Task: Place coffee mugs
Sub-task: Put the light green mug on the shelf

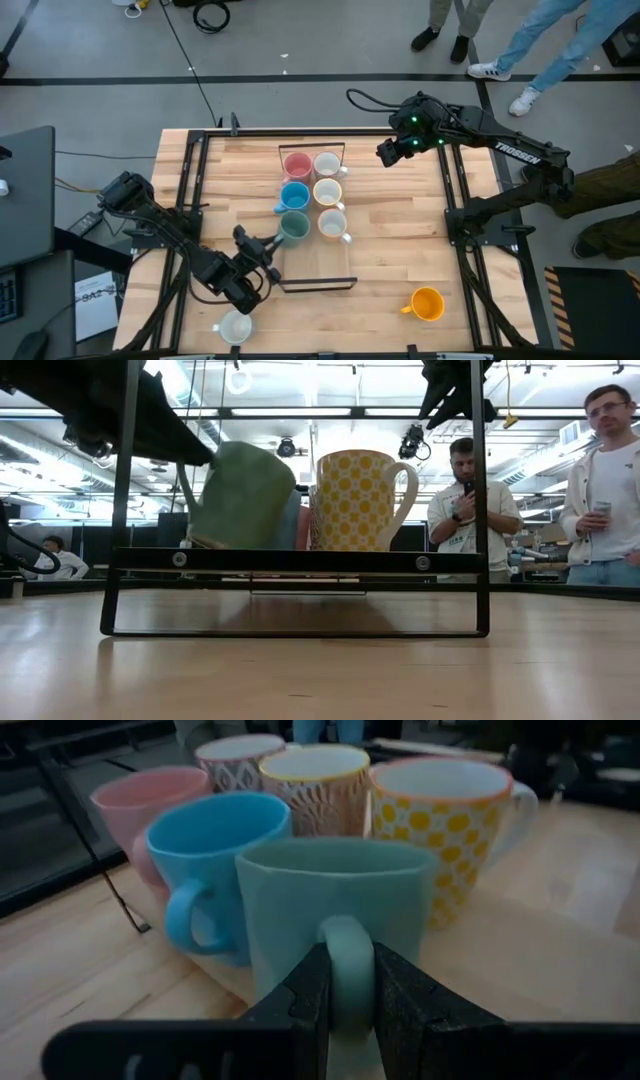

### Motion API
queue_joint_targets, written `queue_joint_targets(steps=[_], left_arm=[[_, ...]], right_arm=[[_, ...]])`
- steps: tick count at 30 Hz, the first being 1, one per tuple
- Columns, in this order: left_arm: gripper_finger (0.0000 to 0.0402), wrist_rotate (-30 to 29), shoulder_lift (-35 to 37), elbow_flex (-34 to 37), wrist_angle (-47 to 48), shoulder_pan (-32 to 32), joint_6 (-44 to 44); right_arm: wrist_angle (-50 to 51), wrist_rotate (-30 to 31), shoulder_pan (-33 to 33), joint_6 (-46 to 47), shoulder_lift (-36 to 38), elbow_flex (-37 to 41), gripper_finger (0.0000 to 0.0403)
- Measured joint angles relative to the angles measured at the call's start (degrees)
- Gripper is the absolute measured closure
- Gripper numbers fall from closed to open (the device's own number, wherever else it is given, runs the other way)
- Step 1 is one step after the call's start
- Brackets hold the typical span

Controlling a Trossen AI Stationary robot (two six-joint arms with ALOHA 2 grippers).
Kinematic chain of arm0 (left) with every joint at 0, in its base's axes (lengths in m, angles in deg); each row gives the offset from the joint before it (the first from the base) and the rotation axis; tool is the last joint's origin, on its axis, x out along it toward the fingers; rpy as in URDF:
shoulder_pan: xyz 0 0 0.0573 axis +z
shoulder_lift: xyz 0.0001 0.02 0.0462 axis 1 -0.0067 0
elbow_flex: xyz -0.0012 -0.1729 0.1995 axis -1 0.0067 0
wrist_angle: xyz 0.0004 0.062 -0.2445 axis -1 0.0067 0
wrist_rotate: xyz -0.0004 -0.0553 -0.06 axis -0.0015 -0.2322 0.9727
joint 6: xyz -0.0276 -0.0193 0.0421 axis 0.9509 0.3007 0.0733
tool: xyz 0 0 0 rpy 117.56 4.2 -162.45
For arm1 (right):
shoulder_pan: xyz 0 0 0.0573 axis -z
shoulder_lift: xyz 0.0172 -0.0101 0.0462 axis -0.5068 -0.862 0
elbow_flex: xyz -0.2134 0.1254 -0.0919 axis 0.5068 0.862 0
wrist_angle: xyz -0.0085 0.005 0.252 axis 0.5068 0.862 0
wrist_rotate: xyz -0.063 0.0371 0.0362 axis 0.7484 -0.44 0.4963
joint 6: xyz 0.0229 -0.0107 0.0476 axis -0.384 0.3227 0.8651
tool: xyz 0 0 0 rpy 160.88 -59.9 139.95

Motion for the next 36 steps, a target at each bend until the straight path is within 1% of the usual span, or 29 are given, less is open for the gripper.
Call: queue_joint_targets(steps=[6, 11, 17, 22, 28, 32, 36], left_arm=[[0.0340, 4.90, -0.06, 0.04, 0.22, -0.01, -0.55], [0.0324, 7.99, -0.13, 0.13, 1.41, 0.02, -0.77], [0.0315, 8.26, -0.14, 0.13, 1.71, 1.19, -1.25], [0.0314, 10.20, -0.14, 0.13, 0.12, 3.82, -6.38], [0.0313, 14.57, -0.14, 0.13, -3.29, 7.39, -13.51], [0.0313, 16.38, -0.13, 0.13, -4.12, 8.95, -15.46], [0.0312, 16.99, -0.13, 0.13, -4.09, 9.14, -15.80]], right_arm=[[-0.01, 0.00, 0.00, -0.09, 0.00, -0.01, 0.0289], [0.00, 0.00, 0.00, -0.09, 0.00, 0.00, 0.0289], [0.01, 0.00, 0.00, -0.09, 0.00, 0.00, 0.0289], [0.00, 0.00, -0.02, -0.09, 0.00, -0.01, 0.0289], [0.01, 0.00, 0.00, -0.09, 0.00, -0.01, 0.0289], [0.01, 0.00, -0.01, -0.09, 0.00, -0.01, 0.0289], [0.00, 0.00, -0.01, -0.09, 0.00, 0.00, 0.0289]])
